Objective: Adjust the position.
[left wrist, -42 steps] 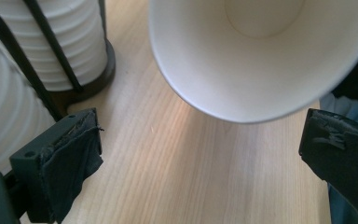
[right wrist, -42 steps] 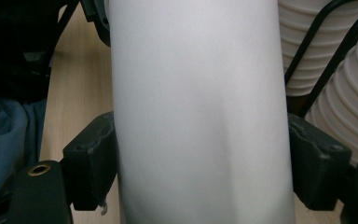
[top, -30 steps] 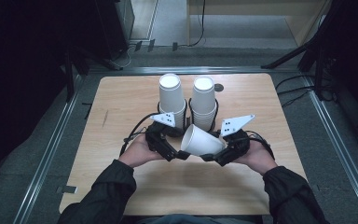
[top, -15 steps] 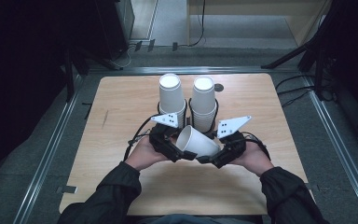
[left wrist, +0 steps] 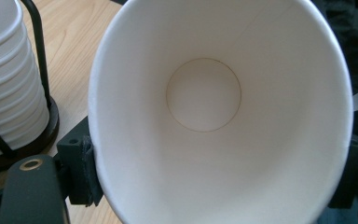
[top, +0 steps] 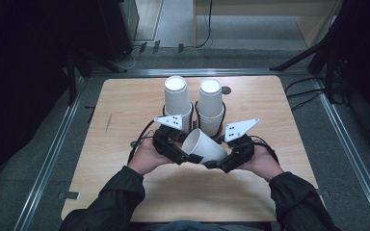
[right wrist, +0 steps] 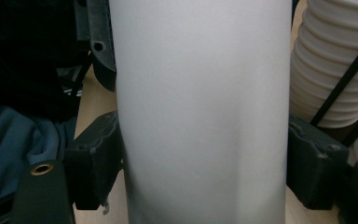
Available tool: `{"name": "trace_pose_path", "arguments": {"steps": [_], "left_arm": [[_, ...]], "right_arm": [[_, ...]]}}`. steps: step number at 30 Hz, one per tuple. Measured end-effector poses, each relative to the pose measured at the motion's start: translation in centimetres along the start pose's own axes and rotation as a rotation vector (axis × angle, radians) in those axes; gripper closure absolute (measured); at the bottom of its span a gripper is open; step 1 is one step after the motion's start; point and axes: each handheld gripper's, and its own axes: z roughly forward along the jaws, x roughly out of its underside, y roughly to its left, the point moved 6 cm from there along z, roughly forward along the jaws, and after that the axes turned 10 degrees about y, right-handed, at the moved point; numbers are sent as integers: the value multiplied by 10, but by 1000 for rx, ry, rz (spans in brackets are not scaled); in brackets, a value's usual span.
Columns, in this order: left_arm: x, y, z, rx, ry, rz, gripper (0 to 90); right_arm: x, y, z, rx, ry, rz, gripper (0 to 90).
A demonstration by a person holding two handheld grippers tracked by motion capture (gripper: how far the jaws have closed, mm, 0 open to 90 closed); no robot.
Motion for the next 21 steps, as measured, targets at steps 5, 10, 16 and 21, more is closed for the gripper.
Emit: {"name": "trace_pose_path", "arguments": {"steps": [5,10,16,21], "left_arm": [[3,4,-8,-23,17,-8,158],[5,7,-19,-48,39,1,157],[7,8,-29,-126,95,17,157],[8,12,-28,-168,151,30,157]], "right_arm": [[3,-1,-1,-12,42,51,134],[10,-4,-3,12,72,69,134],[16,-7,-1,38,112,59,145],[17,-8,2,54,127,61,153]]}}
